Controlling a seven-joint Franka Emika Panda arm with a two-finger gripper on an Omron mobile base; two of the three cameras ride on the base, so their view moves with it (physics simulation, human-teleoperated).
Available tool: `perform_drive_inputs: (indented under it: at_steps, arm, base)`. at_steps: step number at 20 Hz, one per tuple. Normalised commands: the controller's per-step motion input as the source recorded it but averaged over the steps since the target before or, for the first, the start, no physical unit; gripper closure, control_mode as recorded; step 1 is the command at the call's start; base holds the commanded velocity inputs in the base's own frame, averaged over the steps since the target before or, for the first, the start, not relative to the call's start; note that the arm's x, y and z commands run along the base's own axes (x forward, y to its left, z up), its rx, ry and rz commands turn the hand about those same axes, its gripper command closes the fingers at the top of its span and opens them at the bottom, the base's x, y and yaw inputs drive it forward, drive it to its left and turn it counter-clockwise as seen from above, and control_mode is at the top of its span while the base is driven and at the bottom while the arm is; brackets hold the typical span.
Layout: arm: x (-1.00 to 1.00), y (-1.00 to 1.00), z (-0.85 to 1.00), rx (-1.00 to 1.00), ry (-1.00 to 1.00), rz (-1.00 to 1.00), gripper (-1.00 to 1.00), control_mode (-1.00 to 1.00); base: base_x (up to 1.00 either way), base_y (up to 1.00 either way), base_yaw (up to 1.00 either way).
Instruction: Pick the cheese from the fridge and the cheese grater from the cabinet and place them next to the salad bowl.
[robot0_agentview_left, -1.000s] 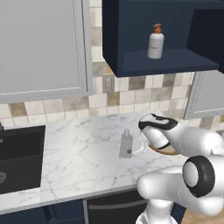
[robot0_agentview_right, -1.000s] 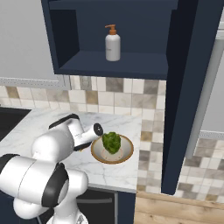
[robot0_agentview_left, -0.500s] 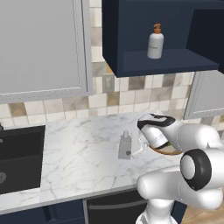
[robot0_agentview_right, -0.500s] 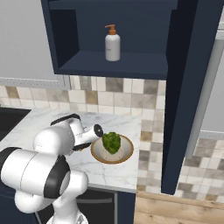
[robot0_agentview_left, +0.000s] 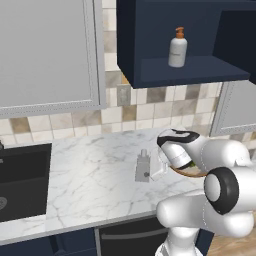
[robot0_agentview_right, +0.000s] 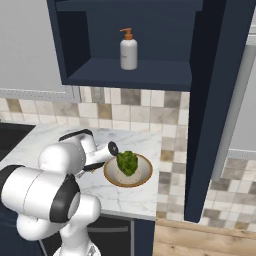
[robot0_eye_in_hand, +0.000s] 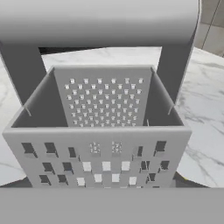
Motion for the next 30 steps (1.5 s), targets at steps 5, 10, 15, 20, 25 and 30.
perform_drive_inputs:
  at_steps: [5,10,15,20,25,30]
  arm:
    - [-0.14,0.0,-0.12,0.0,-0.04,0.0,-1.0,-1.0]
    - [-0.07,0.0,-0.02,0.0,-0.03,0.0,-1.0,-1.0]
    - [-0.02,0.0,0.0,0.0,0.0,0.0,-1.0,-1.0]
    - [-0.05,-0.03,0.0,0.0,0.0,0.0,-1.0,-1.0]
    - [-0.16,-0.08,0.0,0.0,0.01,0.0,-1.0,-1.0]
    - [-0.23,-0.09,0.05,0.0,0.0,0.0,-1.0,-1.0]
  base:
    - [0.0,0.0,0.0]
    - [0.0,0.0,0.0]
    - [0.0,0.0,0.0]
    - [0.0,0.0,0.0]
    - [0.0,0.0,0.0]
    - [0.0,0.0,0.0]
